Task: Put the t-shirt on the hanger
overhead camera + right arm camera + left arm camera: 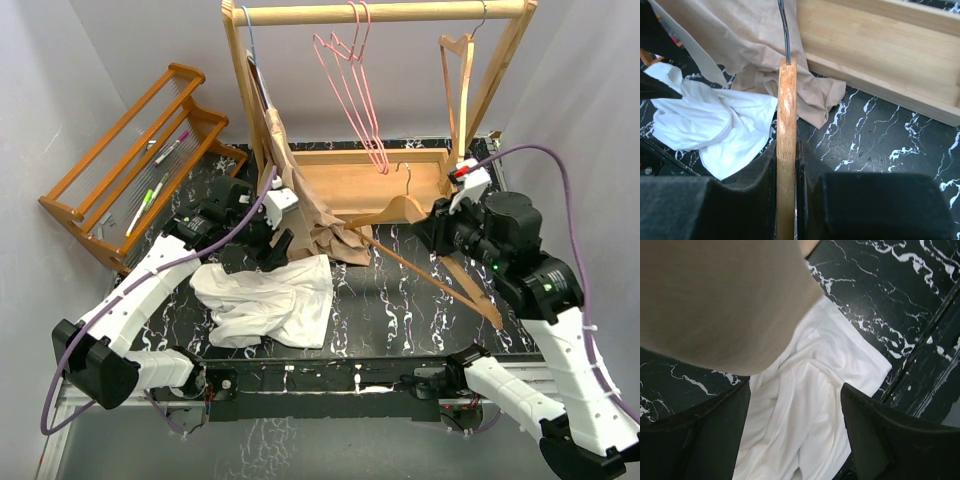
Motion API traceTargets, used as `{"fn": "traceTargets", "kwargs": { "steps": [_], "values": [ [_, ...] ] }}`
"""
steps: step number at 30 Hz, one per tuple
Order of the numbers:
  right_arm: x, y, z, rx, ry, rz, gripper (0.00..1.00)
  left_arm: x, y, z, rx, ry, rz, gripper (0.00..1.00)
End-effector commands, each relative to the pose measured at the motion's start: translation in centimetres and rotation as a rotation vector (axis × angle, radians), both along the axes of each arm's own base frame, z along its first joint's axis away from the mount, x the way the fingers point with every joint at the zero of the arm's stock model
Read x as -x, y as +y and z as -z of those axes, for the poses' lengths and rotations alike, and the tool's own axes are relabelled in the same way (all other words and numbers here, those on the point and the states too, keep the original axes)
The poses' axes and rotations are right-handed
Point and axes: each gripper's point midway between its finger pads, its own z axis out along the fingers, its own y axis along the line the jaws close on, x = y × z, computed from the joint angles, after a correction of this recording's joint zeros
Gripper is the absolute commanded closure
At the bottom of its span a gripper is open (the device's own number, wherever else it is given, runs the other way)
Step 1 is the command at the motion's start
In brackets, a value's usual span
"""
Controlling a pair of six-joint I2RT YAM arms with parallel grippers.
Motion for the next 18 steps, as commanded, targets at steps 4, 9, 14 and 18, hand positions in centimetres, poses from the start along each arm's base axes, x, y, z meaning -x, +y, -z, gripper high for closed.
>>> {"fn": "traceTargets", "kwargs": {
  "steps": [4,9,14,18],
  "values": [
    [0.2,-0.3,-7.6,-0.077,-0.154,0.022,0.92,-0.7,-0.8,-3.3,0.164,-0.008,-0.09,0.27],
    [-1.6,1.2,-9.0,-0.105,-0.171,-0.017,0.92,-1.1,-0.4,-3.9,0.201,-0.026,-0.125,0.26],
    [-4.1,2.7,-9.9,-0.133,-0.191,-0.039,0.92,-2.1,-0.1,-4.4,0.232,-0.04,-0.166,0.25],
    [-7.1,3.5,-10.3,-0.142,-0.226,-0.013,0.92,-4.1,0.8,-5.4,0.282,-0.046,-0.246,0.25]
  ]
}}
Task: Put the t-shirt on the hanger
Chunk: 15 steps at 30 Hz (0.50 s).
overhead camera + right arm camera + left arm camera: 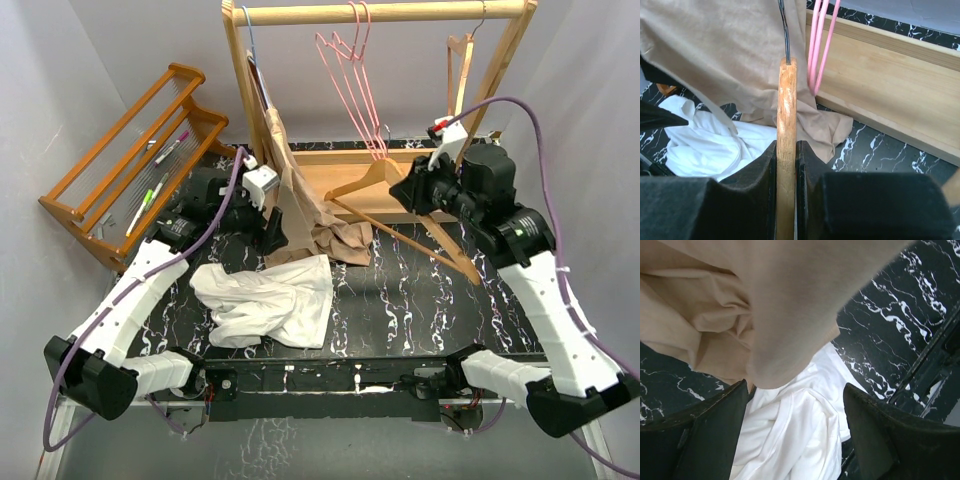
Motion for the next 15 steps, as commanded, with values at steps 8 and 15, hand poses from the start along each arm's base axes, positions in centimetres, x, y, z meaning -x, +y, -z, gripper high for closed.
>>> {"fn": "traceTargets", "kwargs": {
  "steps": [8,15],
  "values": [
    [-7.2,3.9,-8.7,-0.105,-0.275,-0.002,0.92,-3.9,3.3,-2.3,0.156,-0.031,-0.191,0.23],
    [-8.7,6.0,-10.8,-0.12,-0.339,0.012,0.92,-4.7,5.0,-2.4,0.194,-0.038,-0.237,0.21]
  ]
}}
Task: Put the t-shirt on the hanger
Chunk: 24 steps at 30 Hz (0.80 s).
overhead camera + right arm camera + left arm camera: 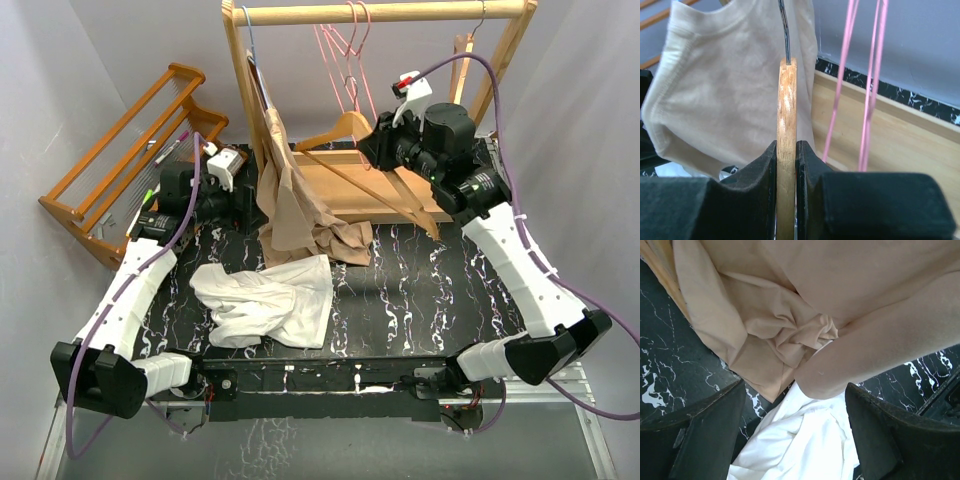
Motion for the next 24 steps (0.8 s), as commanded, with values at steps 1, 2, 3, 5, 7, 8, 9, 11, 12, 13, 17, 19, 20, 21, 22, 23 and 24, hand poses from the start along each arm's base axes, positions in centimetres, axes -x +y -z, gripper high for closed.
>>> {"fn": "traceTargets", "kwargs": {
  "steps": [1,2,3,5,7,8,9,11,12,13,17,19,20,21,22,23,24],
  "values": [
    [-0.2,0.5,-7.3,-0.102,-0.215,0.026,0.92,0.0,0.5,-1.8,0.062,-0.054,-0.004,0.21],
    [-0.2,0.7,-7.7,-0.115,-0.231,0.027,0.92,-0.1,0.7,-1.8,0.069,-0.055,-0.009,0.21],
    [-0.4,1.0,-8.1,-0.125,-0.24,0.026,0.92,-0.2,0.9,-1.9,0.074,-0.056,-0.016,0.21],
    [-0.8,1.6,-9.0,-0.133,-0.262,0.035,0.92,-0.5,1.2,-2.1,0.08,-0.061,-0.023,0.21],
    [-1.4,2.3,-9.8,-0.129,-0.297,0.056,0.92,-0.6,1.4,-2.2,0.082,-0.063,-0.026,0.21],
    [-2.0,2.8,-9.9,-0.128,-0.308,0.066,0.92,-0.7,1.5,-2.2,0.082,-0.064,-0.03,0.21],
    [-2.5,3.1,-10.2,-0.129,-0.323,0.078,0.92,-0.7,1.6,-2.2,0.084,-0.065,-0.031,0.21],
    [-3.4,3.5,-10.7,-0.136,-0.356,0.106,0.92,-0.7,1.8,-2.2,0.083,-0.069,-0.035,0.21],
    [-3.8,3.7,-11.0,-0.14,-0.373,0.115,0.92,-0.7,2.0,-2.1,0.085,-0.07,-0.038,0.21],
    [-4.2,4.0,-11.3,-0.144,-0.389,0.122,0.92,-0.7,2.1,-2.0,0.087,-0.07,-0.039,0.21],
    [-4.8,5.2,-12.3,-0.158,-0.449,0.149,0.92,-0.6,2.4,-1.8,0.103,-0.069,-0.044,0.21],
    [-4.8,5.4,-12.9,-0.172,-0.474,0.164,0.92,-0.7,2.6,-1.7,0.112,-0.068,-0.047,0.21],
    [-4.8,5.4,-13.1,-0.176,-0.486,0.173,0.92,-0.7,2.7,-1.6,0.114,-0.067,-0.049,0.21],
    [-4.7,5.5,-13.3,-0.185,-0.498,0.179,0.92,-0.7,2.7,-1.6,0.116,-0.066,-0.05,0.21],
    [-4.6,5.4,-13.9,-0.197,-0.516,0.189,0.92,-0.8,2.7,-1.5,0.117,-0.064,-0.051,0.21],
    [-4.7,5.4,-14.0,-0.2,-0.526,0.198,0.92,-0.8,2.7,-1.5,0.119,-0.063,-0.049,0.21],
    [-4.8,5.2,-14.3,-0.205,-0.537,0.208,0.92,-0.8,2.7,-1.4,0.118,-0.061,-0.047,0.21]
  ]
}}
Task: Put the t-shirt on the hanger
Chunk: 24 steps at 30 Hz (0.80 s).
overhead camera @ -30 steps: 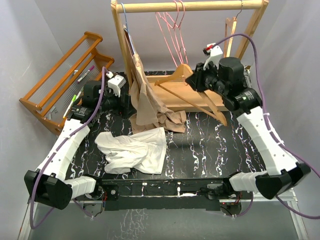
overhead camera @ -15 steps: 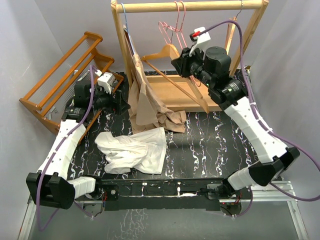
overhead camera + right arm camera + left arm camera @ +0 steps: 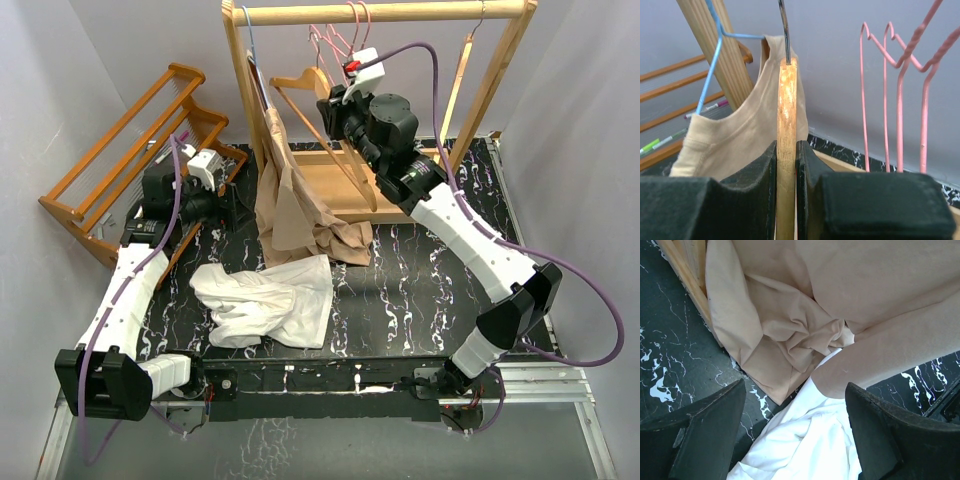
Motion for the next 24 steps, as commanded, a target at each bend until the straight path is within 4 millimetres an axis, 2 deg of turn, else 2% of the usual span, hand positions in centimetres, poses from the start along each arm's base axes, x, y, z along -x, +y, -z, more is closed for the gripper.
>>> {"fn": "traceTargets", "kwargs": {
  "steps": [1,6,12,13,14,17,21,24],
  "values": [
    [1.4,-2.3,-9.6,-0.166,-0.257,0.081,0.92,0.3,-0.3,-1.5,0.033,-0.048,0.027,0.21],
    [1.2,-2.8,-11.0,-0.186,-0.311,0.107,0.92,0.1,0.0,-1.1,0.028,-0.046,0.02,0.21],
    [-1.5,-1.6,-11.2,-0.133,-0.339,0.152,0.92,0.2,-0.3,-1.1,0.038,-0.045,0.039,0.21],
    [-1.6,-1.7,-12.1,-0.14,-0.356,0.154,0.92,0.2,-0.3,-1.2,0.037,-0.047,0.04,0.21],
    [-2.5,-0.9,-11.4,-0.13,-0.35,0.151,0.92,0.3,-0.3,-1.2,0.037,-0.048,0.041,0.21],
    [-4.0,-0.1,-11.5,-0.125,-0.349,0.15,0.92,0.4,-0.1,-1.0,0.037,-0.045,0.037,0.21],
    [-5.9,1.2,-9.5,-0.093,-0.304,0.142,0.92,0.5,0.0,-0.8,0.039,-0.042,0.036,0.21],
    [-6.7,1.2,-8.0,-0.088,-0.276,0.148,0.92,0.5,0.0,-0.7,0.043,-0.041,0.039,0.21]
  ]
}}
